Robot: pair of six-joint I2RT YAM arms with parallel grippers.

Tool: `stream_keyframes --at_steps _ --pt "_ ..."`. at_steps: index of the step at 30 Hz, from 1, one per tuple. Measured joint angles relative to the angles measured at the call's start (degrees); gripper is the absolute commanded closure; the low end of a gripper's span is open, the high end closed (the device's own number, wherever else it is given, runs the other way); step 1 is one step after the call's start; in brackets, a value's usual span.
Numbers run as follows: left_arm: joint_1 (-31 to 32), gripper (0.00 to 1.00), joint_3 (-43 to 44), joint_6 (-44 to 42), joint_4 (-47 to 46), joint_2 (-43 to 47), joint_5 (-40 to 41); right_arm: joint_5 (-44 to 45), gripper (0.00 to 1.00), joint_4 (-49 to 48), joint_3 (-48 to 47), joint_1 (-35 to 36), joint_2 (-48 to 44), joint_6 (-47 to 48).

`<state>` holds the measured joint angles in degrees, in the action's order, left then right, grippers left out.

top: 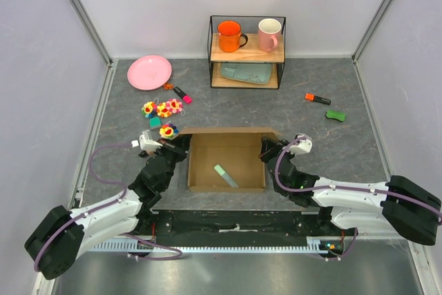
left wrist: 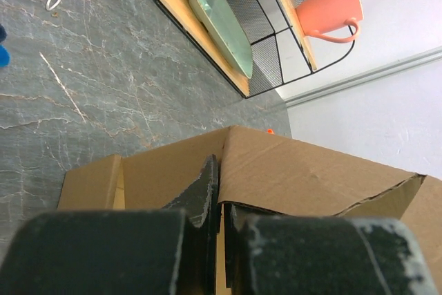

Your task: Fold the paper box

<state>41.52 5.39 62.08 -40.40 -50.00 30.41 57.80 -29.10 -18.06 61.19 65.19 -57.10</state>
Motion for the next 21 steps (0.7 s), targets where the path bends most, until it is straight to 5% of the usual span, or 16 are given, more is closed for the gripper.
stream_keyframes --at_steps 12,21 --pt "0.2 0.98 -1.1 -5.1 0.8 3.2 -0.7 -1.0 0.99 10.7 -1.4 2.0 -5.3 0.0" --pt "0.3 0.98 -1.4 -7.2 0.3 4.2 -0.7 -2.4 0.74 18.9 -1.9 3.6 -8.7 -0.7"
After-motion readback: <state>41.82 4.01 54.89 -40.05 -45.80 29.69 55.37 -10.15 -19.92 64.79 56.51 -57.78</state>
